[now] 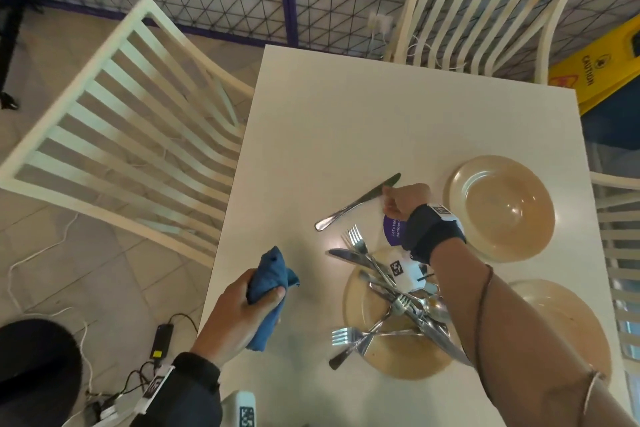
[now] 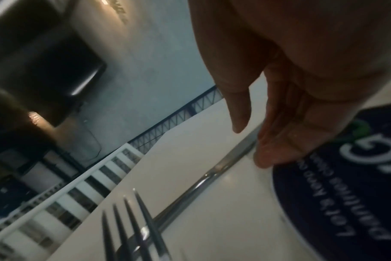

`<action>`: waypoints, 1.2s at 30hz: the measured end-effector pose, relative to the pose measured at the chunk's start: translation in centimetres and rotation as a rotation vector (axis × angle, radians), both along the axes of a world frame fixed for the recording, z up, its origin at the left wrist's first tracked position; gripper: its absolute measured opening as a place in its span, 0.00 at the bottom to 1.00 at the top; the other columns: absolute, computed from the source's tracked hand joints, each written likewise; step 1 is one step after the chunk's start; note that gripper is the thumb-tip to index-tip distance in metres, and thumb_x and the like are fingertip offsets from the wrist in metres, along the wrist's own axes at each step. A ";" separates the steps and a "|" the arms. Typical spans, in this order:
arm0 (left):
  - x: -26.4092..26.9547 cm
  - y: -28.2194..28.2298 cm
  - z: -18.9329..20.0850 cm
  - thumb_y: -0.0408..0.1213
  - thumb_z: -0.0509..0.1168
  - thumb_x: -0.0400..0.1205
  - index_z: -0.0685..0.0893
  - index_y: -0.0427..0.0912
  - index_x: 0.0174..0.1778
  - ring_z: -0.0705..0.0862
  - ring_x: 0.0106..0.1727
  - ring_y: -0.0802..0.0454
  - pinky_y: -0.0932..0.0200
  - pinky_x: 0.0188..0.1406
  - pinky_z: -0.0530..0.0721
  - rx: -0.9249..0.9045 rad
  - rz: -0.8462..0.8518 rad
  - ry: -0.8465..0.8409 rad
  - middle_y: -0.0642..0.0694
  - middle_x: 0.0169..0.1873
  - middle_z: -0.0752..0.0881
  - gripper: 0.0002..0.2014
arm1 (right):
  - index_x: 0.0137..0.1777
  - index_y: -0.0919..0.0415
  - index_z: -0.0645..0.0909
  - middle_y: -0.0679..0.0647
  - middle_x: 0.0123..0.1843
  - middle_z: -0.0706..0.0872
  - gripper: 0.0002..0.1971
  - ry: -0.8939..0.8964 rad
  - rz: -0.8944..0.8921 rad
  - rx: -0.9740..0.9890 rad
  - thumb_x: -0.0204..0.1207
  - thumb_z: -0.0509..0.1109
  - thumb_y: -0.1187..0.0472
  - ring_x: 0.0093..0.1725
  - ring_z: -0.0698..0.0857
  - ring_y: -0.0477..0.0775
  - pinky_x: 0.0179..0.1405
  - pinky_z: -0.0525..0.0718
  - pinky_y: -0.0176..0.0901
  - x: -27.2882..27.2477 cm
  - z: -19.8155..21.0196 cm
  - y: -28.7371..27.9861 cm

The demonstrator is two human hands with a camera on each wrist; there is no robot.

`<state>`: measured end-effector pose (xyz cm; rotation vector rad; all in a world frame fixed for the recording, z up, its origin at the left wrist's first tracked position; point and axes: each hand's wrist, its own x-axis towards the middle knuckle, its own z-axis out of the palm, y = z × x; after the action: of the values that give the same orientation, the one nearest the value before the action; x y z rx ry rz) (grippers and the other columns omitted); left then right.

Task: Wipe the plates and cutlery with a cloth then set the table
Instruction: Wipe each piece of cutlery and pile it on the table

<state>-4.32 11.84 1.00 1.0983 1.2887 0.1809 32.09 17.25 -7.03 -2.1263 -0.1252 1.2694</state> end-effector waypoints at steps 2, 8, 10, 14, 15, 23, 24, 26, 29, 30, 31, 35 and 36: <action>0.1 -0.2 0.0 0.37 0.71 0.84 0.83 0.42 0.56 0.93 0.39 0.44 0.48 0.43 0.90 0.018 0.013 -0.005 0.43 0.36 0.91 0.07 | 0.55 0.67 0.84 0.59 0.48 0.89 0.12 -0.200 0.300 -0.073 0.79 0.72 0.58 0.45 0.91 0.58 0.42 0.90 0.44 -0.5 2.2 -1.5; -0.2 -1.3 0.0 0.39 0.71 0.84 0.84 0.45 0.58 0.93 0.43 0.39 0.35 0.56 0.89 0.033 0.063 -0.009 0.38 0.40 0.92 0.08 | 0.73 0.53 0.78 0.54 0.65 0.85 0.22 -0.195 0.944 0.000 0.80 0.73 0.55 0.60 0.83 0.53 0.62 0.77 0.41 -4.7 4.7 -5.9; -0.3 -1.8 0.0 0.43 0.72 0.82 0.84 0.47 0.57 0.93 0.43 0.38 0.31 0.57 0.89 0.041 0.077 -0.018 0.38 0.41 0.92 0.10 | 0.76 0.52 0.74 0.55 0.68 0.83 0.24 -0.216 1.058 0.012 0.81 0.72 0.56 0.66 0.81 0.55 0.64 0.74 0.40 -5.2 4.4 -6.1; -0.5 -2.9 0.4 0.36 0.70 0.85 0.84 0.47 0.58 0.93 0.43 0.41 0.31 0.58 0.88 0.079 0.082 -0.006 0.40 0.41 0.93 0.08 | 0.72 0.61 0.78 0.59 0.70 0.83 0.19 -0.313 1.156 -0.027 0.83 0.68 0.57 0.69 0.81 0.62 0.70 0.77 0.50 -5.8 4.6 -5.8; -0.6 -3.2 0.6 0.36 0.70 0.85 0.84 0.47 0.59 0.93 0.43 0.41 0.31 0.58 0.88 0.087 0.072 0.004 0.40 0.41 0.92 0.08 | 0.69 0.61 0.80 0.59 0.69 0.84 0.17 -0.308 1.128 -0.017 0.82 0.69 0.58 0.67 0.82 0.61 0.67 0.78 0.48 -5.7 4.8 -5.8; 0.4 -5.2 3.1 0.42 0.70 0.85 0.83 0.50 0.63 0.92 0.50 0.42 0.41 0.62 0.87 0.146 0.080 -0.029 0.44 0.46 0.93 0.11 | 0.41 0.49 0.86 0.52 0.44 0.92 0.07 -0.235 0.822 0.234 0.75 0.74 0.63 0.45 0.88 0.53 0.49 0.85 0.49 -3.1 8.1 -6.3; 0.9 -5.3 3.5 0.47 0.72 0.83 0.82 0.50 0.64 0.92 0.53 0.42 0.42 0.65 0.86 0.152 0.085 -0.046 0.45 0.48 0.93 0.15 | 0.41 0.49 0.87 0.53 0.44 0.93 0.07 -0.230 0.783 0.267 0.75 0.73 0.63 0.46 0.90 0.55 0.51 0.87 0.50 -2.6 8.7 -6.6; 1.8 -5.3 4.0 0.59 0.72 0.74 0.81 0.51 0.68 0.90 0.60 0.44 0.39 0.72 0.82 0.162 0.070 -0.090 0.45 0.54 0.92 0.28 | 0.41 0.48 0.87 0.52 0.44 0.93 0.08 -0.241 0.694 0.342 0.76 0.73 0.64 0.45 0.91 0.54 0.51 0.89 0.50 -1.8 9.9 -7.1; 4.5 -5.2 5.0 0.64 0.72 0.71 0.80 0.50 0.70 0.88 0.63 0.43 0.34 0.74 0.79 0.181 0.029 -0.153 0.44 0.58 0.91 0.34 | 0.41 0.51 0.88 0.48 0.38 0.92 0.10 -0.248 0.546 0.474 0.77 0.74 0.68 0.35 0.88 0.45 0.42 0.87 0.41 -0.4 12.3 -8.5; 5.9 -5.2 5.5 0.62 0.73 0.73 0.81 0.50 0.70 0.88 0.64 0.44 0.36 0.75 0.79 0.189 0.020 -0.178 0.44 0.59 0.91 0.32 | 0.41 0.52 0.88 0.49 0.36 0.92 0.10 -0.253 0.503 0.506 0.77 0.74 0.69 0.34 0.88 0.45 0.41 0.87 0.40 0.0 13.2 -8.9; 7.4 -5.1 5.9 0.58 0.73 0.78 0.81 0.50 0.69 0.88 0.65 0.46 0.39 0.75 0.80 0.199 0.014 -0.206 0.45 0.60 0.91 0.26 | 0.41 0.52 0.88 0.51 0.36 0.92 0.09 -0.259 0.462 0.537 0.76 0.75 0.69 0.34 0.89 0.47 0.42 0.89 0.42 0.4 13.9 -9.5; 14.8 -4.7 7.7 0.43 0.64 0.87 0.79 0.55 0.70 0.86 0.66 0.59 0.55 0.71 0.80 0.285 -0.070 -0.282 0.55 0.64 0.88 0.15 | 0.41 0.55 0.87 0.54 0.35 0.92 0.10 -0.239 0.326 0.672 0.77 0.75 0.71 0.37 0.90 0.58 0.48 0.92 0.53 0.9 16.9 -12.2; 16.6 -4.8 8.0 0.44 0.64 0.88 0.78 0.54 0.73 0.85 0.67 0.59 0.55 0.71 0.80 0.303 -0.091 -0.292 0.55 0.66 0.87 0.16 | 0.42 0.57 0.86 0.54 0.34 0.91 0.09 -0.228 0.301 0.703 0.77 0.74 0.72 0.36 0.90 0.56 0.46 0.92 0.50 0.9 17.6 -13.0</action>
<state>12.33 7.00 8.98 1.3305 0.9670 0.4627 32.94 4.20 10.55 -1.6504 -0.8815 0.9358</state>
